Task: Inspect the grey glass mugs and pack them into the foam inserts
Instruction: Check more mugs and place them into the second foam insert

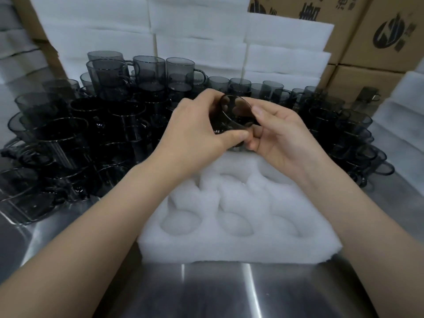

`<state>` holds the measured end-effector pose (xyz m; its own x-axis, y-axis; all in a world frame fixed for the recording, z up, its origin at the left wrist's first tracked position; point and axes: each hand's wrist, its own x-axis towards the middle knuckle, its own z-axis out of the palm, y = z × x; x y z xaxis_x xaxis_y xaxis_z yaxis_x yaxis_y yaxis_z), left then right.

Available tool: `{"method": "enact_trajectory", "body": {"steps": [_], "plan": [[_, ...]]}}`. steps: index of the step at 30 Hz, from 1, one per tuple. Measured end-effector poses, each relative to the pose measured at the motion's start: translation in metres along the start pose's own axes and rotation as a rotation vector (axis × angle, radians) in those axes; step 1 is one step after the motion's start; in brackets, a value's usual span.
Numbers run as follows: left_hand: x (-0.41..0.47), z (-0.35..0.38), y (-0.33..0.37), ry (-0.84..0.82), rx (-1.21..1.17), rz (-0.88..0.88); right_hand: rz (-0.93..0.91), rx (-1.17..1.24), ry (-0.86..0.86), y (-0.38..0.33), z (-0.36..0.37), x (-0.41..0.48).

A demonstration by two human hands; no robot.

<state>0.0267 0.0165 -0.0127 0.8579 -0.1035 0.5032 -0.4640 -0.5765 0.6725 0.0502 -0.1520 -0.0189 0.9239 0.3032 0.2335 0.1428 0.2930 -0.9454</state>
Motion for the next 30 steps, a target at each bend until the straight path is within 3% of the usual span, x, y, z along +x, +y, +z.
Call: {"method": "enact_trajectory", "body": {"steps": [4,8,11,16,20,26,30], "plan": [[-0.001,-0.003,0.005,0.006,-0.379,-0.147,-0.056,0.011,-0.035,-0.001,0.000,-0.002],[-0.008,0.000,-0.004,-0.025,-0.766,-0.184,-0.036,-0.082,-0.027,0.000,-0.001,-0.002],[-0.009,0.002,-0.011,-0.077,-0.874,-0.183,-0.021,-0.110,-0.109,-0.001,0.000,-0.002],[-0.011,0.005,-0.011,-0.106,-0.551,-0.111,-0.173,-0.377,-0.102,0.001,0.005,-0.006],[-0.012,0.003,-0.008,-0.087,-0.506,-0.101,-0.225,-0.430,-0.046,0.000,0.011,-0.008],[-0.014,0.007,-0.005,-0.135,-0.339,-0.014,-0.207,-0.329,0.145,0.001,0.013,-0.004],[-0.014,0.009,-0.008,-0.150,-0.468,-0.040,-0.113,-0.186,0.123,0.002,0.010,-0.004]]}}
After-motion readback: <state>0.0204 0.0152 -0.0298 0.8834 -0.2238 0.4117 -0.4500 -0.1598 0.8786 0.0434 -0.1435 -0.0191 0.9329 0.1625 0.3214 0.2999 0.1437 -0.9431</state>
